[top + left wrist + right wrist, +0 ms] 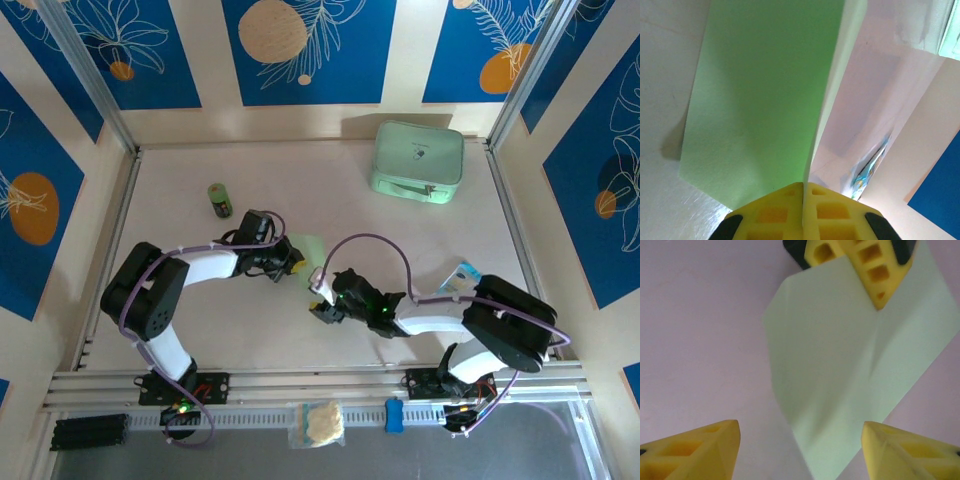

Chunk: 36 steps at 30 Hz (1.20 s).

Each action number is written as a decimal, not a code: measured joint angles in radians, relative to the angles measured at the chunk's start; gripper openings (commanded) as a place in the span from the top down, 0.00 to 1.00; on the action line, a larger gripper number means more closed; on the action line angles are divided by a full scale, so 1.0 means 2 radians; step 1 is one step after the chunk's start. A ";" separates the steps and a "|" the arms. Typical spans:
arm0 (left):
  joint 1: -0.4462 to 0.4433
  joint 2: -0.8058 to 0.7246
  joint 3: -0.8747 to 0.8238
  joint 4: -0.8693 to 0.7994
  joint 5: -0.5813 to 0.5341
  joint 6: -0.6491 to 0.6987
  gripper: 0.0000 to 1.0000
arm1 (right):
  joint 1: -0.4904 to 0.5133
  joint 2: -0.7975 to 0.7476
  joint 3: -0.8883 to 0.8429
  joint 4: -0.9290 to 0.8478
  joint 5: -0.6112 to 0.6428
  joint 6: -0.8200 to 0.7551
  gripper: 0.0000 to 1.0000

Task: Fold a paper plane with a square sheet of paper (pick it up from the middle)

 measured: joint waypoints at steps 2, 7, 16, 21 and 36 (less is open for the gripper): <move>0.000 0.000 0.000 0.000 0.000 0.000 0.98 | 0.001 0.018 0.000 0.031 0.019 -0.018 0.36; 0.000 0.002 0.000 -0.006 0.000 0.000 0.98 | 0.004 0.053 -0.002 0.093 0.064 -0.063 0.40; 0.000 0.013 0.001 -0.011 0.000 0.002 0.98 | 0.018 0.046 -0.004 0.128 0.083 -0.092 0.56; 0.000 0.017 0.003 -0.012 0.000 0.005 0.98 | 0.018 0.019 -0.006 0.123 0.081 -0.089 0.68; 0.000 0.019 0.004 -0.014 0.000 0.010 0.85 | 0.011 0.008 -0.005 0.075 0.031 -0.059 0.97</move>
